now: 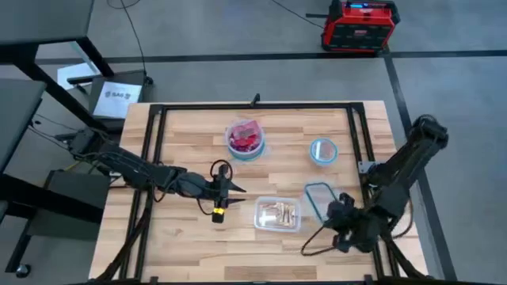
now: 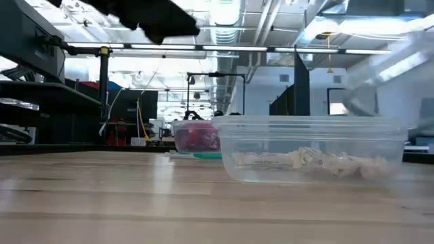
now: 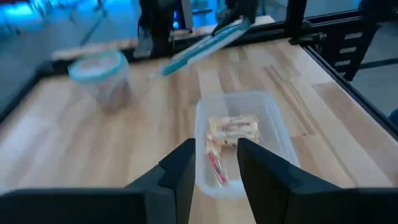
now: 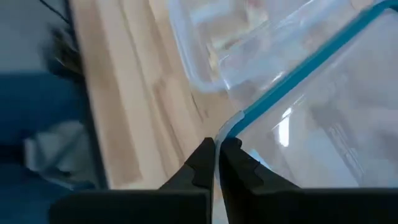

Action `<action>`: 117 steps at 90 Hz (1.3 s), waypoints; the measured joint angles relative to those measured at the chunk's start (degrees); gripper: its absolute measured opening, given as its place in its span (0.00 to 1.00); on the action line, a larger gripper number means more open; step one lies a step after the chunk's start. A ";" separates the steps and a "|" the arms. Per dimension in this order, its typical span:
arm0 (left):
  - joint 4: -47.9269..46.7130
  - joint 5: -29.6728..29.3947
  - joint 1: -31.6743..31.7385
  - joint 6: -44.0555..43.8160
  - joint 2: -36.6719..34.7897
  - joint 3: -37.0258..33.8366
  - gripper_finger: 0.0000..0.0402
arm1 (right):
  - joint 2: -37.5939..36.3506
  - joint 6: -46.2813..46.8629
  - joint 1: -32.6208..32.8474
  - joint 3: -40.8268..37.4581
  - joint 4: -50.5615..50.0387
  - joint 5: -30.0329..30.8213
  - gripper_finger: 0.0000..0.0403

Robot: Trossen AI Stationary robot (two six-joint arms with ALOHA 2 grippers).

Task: Sort candy
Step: Close the rectangular transparent bin

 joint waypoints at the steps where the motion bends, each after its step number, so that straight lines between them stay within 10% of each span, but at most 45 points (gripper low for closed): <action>1: -0.11 -0.01 0.17 0.27 0.00 0.24 0.27 | -0.53 -0.29 0.11 0.00 0.08 0.53 0.00; 47: -0.59 18.11 13.05 4.17 5.80 7.91 0.40 | -11.22 -32.06 -2.38 0.11 24.32 4.00 0.00; 117: 1.27 21.62 13.70 16.25 16.17 20.71 0.40 | -10.24 -33.75 -2.89 0.11 30.64 -2.05 0.00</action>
